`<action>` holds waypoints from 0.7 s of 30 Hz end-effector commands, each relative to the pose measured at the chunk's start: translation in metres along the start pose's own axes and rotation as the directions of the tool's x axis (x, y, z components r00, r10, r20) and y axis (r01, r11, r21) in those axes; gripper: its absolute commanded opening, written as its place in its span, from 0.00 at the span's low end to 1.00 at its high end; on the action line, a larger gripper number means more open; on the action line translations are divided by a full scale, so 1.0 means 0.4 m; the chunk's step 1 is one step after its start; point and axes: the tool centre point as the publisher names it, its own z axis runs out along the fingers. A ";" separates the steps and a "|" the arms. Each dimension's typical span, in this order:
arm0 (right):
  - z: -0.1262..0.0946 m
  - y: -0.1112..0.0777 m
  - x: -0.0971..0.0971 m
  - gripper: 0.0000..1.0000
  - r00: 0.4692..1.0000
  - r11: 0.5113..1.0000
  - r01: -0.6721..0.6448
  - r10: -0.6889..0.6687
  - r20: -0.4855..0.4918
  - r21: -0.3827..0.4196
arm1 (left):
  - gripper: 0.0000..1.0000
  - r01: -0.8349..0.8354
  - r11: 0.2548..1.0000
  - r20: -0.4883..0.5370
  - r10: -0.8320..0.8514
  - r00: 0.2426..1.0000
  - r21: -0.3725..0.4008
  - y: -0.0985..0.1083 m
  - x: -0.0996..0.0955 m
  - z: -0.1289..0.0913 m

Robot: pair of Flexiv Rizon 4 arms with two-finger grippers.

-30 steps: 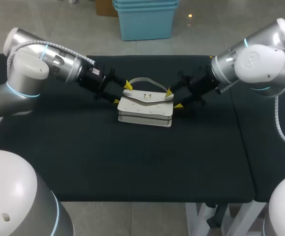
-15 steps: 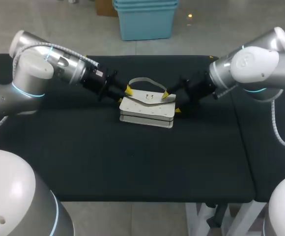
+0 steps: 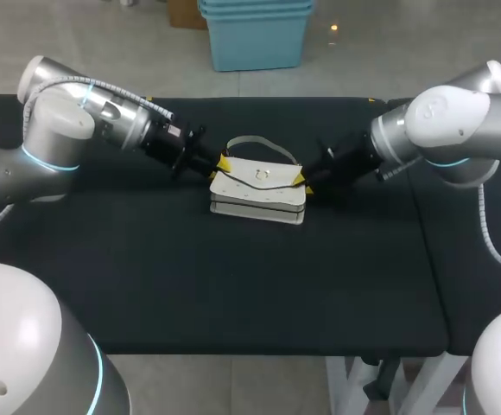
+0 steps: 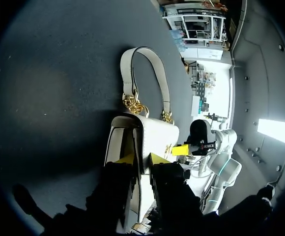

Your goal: Pick up the bag, open it, inspect its contents, close it, and place it on the opposite side

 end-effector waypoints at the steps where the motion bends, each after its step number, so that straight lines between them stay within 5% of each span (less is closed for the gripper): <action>1: 0.005 -0.005 0.003 0.46 1.000 1.000 0.000 0.000 -0.002 -0.025 | 0.01 -0.012 1.000 0.000 0.012 1.000 0.003 0.002 -0.001 0.011; 4: 0.003 -0.005 0.005 0.29 1.000 0.999 -0.002 0.002 -0.007 -0.032 | 0.00 -0.010 1.000 0.000 0.010 1.000 0.006 0.000 -0.006 0.014; 5: 0.004 -0.005 0.006 0.00 1.000 0.999 -0.003 0.003 -0.008 -0.033 | 0.00 -0.009 1.000 -0.001 0.009 1.000 0.005 -0.002 -0.008 0.016; 16: 0.005 -0.002 -0.004 0.00 0.999 0.998 0.023 -0.025 -0.041 -0.055 | 0.00 -0.010 1.000 -0.013 0.010 1.000 -0.010 -0.004 -0.018 0.011; 17: 0.002 -0.004 -0.001 0.00 0.999 0.998 0.033 -0.035 -0.037 -0.054 | 0.48 -0.012 1.000 -0.012 0.012 1.000 -0.008 -0.001 -0.014 0.007; 18: -0.002 -0.007 0.002 0.18 0.999 0.998 0.039 -0.041 -0.033 -0.058 | 0.92 -0.017 1.000 -0.010 0.017 1.000 -0.003 0.003 -0.010 0.002; 19: -0.007 -0.009 0.006 0.69 0.998 0.997 0.053 -0.055 -0.031 -0.060 | 1.00 -0.022 1.000 -0.010 0.022 1.000 0.000 0.008 -0.005 -0.003; 20: -0.012 -0.012 0.009 1.00 0.997 0.996 0.066 -0.068 -0.029 -0.061 | 1.00 -0.026 1.000 -0.009 0.026 1.000 0.004 0.014 0.002 -0.009; 21: -0.019 -0.014 0.012 1.00 0.997 0.995 0.074 -0.076 -0.021 -0.068 | 1.00 -0.032 0.999 -0.007 0.032 0.999 0.006 0.019 0.008 -0.016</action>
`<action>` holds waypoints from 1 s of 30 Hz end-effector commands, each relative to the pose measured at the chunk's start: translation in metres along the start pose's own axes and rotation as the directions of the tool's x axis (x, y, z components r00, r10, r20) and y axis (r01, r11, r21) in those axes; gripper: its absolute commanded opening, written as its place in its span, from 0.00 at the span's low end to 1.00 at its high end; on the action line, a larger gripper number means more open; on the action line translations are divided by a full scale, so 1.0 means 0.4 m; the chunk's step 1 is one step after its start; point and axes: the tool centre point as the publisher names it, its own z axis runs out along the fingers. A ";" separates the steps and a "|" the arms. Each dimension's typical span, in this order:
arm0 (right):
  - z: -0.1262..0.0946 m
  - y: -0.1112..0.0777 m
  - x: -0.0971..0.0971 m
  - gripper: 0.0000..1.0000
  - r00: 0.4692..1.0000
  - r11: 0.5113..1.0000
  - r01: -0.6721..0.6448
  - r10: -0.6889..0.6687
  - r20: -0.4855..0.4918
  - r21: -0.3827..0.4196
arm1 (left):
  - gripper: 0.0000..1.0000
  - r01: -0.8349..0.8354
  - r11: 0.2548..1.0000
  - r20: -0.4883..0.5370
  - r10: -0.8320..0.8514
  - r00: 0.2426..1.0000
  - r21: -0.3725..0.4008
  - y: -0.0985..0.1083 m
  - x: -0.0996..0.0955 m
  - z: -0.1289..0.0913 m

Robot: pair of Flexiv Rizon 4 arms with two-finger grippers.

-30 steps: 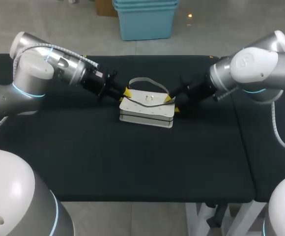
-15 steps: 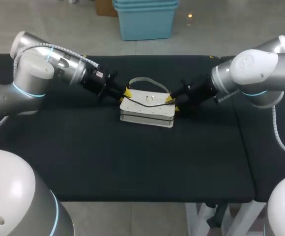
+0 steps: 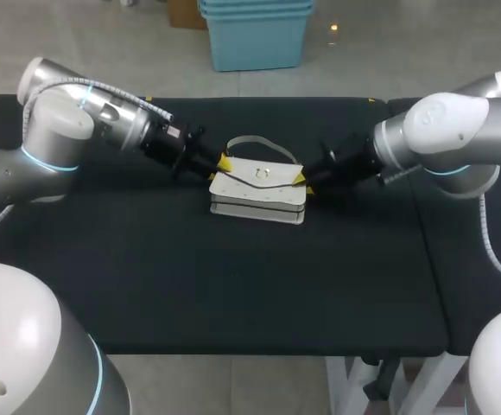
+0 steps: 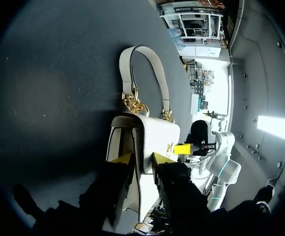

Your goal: Pick up the bag, open it, inspect its contents, close it, and place it on the opposite side

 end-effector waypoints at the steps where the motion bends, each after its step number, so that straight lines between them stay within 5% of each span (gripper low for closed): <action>1: -0.020 -0.012 0.012 1.00 0.999 1.000 0.025 -0.025 0.020 -0.013 | 1.00 -0.011 1.000 0.007 0.011 1.000 0.016 0.023 0.018 -0.020; 7: -0.057 -0.029 0.023 1.00 0.997 0.998 0.059 -0.058 0.046 -0.016 | 1.00 -0.033 0.998 0.034 0.032 0.999 0.045 0.060 0.059 -0.073; 8: -0.061 -0.031 0.022 0.82 0.997 0.998 0.064 -0.063 0.053 -0.015 | 1.00 -0.037 0.998 0.045 0.034 0.998 0.054 0.064 0.064 -0.083; 10: -0.069 -0.038 0.019 0.65 0.995 0.997 0.076 -0.075 0.064 -0.010 | 1.00 -0.041 0.997 0.061 0.037 0.997 0.060 0.071 0.070 -0.100; 11: -0.073 -0.041 0.016 0.50 0.995 0.997 0.075 -0.075 0.064 -0.009 | 1.00 -0.030 0.996 0.080 0.023 0.997 0.082 0.072 0.071 -0.107; 12: -0.076 -0.044 0.013 0.47 0.995 0.997 0.076 -0.075 0.067 -0.008 | 1.00 -0.028 0.995 0.092 0.019 0.996 0.093 0.072 0.070 -0.114; 25: -0.051 -0.061 -0.017 0.33 0.992 0.997 0.073 -0.076 0.100 0.032 | 1.00 0.040 0.986 0.143 -0.063 0.988 0.159 0.064 0.018 -0.172; 30: -0.041 -0.053 -0.009 0.18 0.993 0.996 0.080 -0.083 0.085 0.047 | 1.00 0.048 0.985 0.162 -0.076 0.984 0.167 0.058 0.007 -0.188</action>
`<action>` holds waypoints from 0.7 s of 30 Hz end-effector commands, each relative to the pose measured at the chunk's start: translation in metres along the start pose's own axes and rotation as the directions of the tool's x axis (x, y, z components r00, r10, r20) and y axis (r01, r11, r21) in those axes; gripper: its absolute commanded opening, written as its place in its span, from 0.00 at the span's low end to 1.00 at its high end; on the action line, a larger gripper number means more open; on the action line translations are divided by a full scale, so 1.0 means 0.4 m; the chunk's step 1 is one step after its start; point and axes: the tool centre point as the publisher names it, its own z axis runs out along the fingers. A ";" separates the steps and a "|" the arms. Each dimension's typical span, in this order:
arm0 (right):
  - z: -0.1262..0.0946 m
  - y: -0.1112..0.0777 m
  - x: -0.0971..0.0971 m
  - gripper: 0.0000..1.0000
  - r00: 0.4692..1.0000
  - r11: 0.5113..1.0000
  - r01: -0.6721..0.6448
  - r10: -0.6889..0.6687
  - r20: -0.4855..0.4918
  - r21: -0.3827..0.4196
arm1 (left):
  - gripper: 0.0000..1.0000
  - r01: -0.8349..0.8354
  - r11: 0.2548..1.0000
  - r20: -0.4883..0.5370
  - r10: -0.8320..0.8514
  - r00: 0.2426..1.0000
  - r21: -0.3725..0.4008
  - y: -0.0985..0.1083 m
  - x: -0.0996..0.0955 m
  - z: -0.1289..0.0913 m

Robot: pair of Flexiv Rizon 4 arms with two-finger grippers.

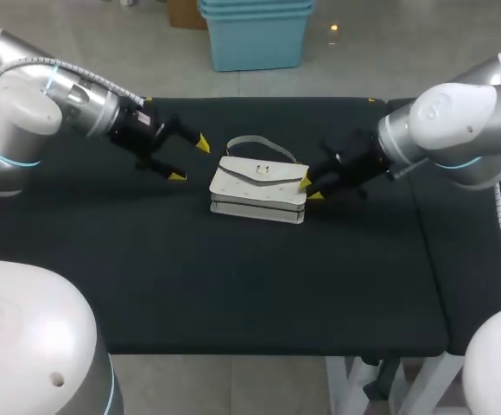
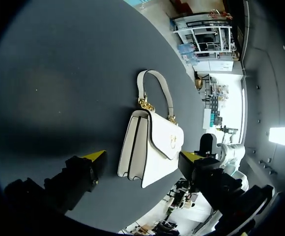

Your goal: Pick up the bag, open it, inspect its contents, close it, and place it on the opposite side

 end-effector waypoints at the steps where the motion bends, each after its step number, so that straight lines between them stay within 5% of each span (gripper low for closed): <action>1: 0.015 0.017 0.008 0.16 1.000 0.999 0.014 -0.013 -0.016 0.030 | 1.00 0.003 1.000 0.011 -0.003 1.000 0.012 0.002 -0.007 -0.011; 7: 0.028 0.027 0.019 0.00 0.999 0.996 0.034 -0.033 -0.015 0.079 | 1.00 0.010 1.000 0.037 -0.010 0.999 0.003 -0.015 -0.024 -0.029; 15: 0.002 0.072 -0.018 0.00 1.000 0.994 -0.002 0.003 -0.011 0.108 | 1.00 0.010 1.000 0.075 -0.009 0.997 -0.021 -0.041 -0.037 -0.044; 21: -0.073 0.115 -0.040 0.00 0.999 0.996 0.005 -0.008 0.036 0.084 | 1.00 -0.014 0.998 0.118 0.021 0.993 -0.057 -0.071 -0.042 -0.065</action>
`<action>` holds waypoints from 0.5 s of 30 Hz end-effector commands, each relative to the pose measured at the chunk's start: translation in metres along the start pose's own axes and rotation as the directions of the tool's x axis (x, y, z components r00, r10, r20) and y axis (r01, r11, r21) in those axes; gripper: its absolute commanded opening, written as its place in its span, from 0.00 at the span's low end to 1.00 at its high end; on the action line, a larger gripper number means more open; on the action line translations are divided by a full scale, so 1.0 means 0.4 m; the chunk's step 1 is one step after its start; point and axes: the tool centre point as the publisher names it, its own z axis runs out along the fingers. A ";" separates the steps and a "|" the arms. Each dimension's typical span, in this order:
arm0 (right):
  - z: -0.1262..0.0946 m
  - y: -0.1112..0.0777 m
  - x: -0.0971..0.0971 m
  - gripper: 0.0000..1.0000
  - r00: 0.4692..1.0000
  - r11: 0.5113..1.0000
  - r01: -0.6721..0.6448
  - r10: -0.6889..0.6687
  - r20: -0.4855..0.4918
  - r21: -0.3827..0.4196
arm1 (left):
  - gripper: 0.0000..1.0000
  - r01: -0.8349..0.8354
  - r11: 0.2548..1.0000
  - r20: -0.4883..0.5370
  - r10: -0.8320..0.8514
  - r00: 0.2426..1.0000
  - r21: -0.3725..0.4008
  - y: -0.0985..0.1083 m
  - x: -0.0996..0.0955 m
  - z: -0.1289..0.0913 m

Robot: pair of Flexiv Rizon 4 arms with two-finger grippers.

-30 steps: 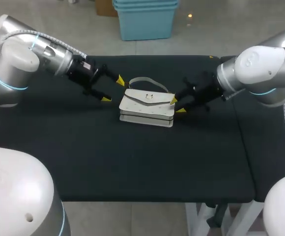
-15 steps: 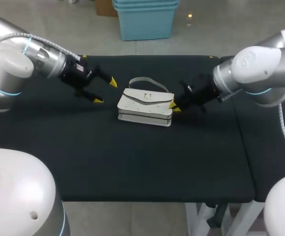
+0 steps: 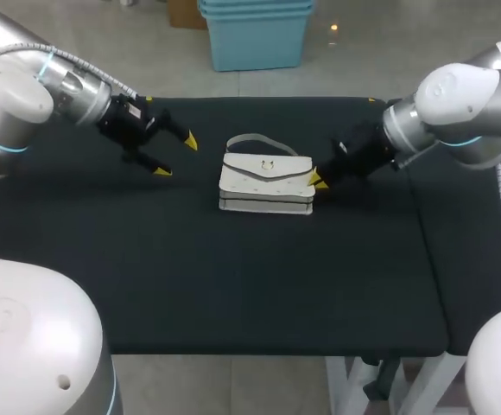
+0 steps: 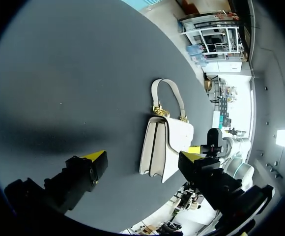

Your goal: Pick up the bag, open it, inspect its contents, close it, and place it on the opposite side

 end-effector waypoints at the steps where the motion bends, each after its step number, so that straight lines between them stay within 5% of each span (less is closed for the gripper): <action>1: -0.063 0.026 -0.009 0.00 0.999 0.999 0.019 -0.020 0.037 0.035 | 1.00 -0.036 0.997 0.038 0.039 0.999 -0.068 -0.032 0.001 -0.017; 5: -0.107 0.048 -0.015 0.00 0.993 0.994 0.072 -0.079 0.083 0.082 | 1.00 -0.121 0.985 0.151 0.139 0.979 -0.123 -0.051 -0.005 -0.035; 15: -0.107 0.048 -0.015 0.00 0.993 0.994 0.072 -0.079 0.083 0.082 | 1.00 -0.121 0.985 0.151 0.139 0.979 -0.123 -0.051 -0.005 -0.035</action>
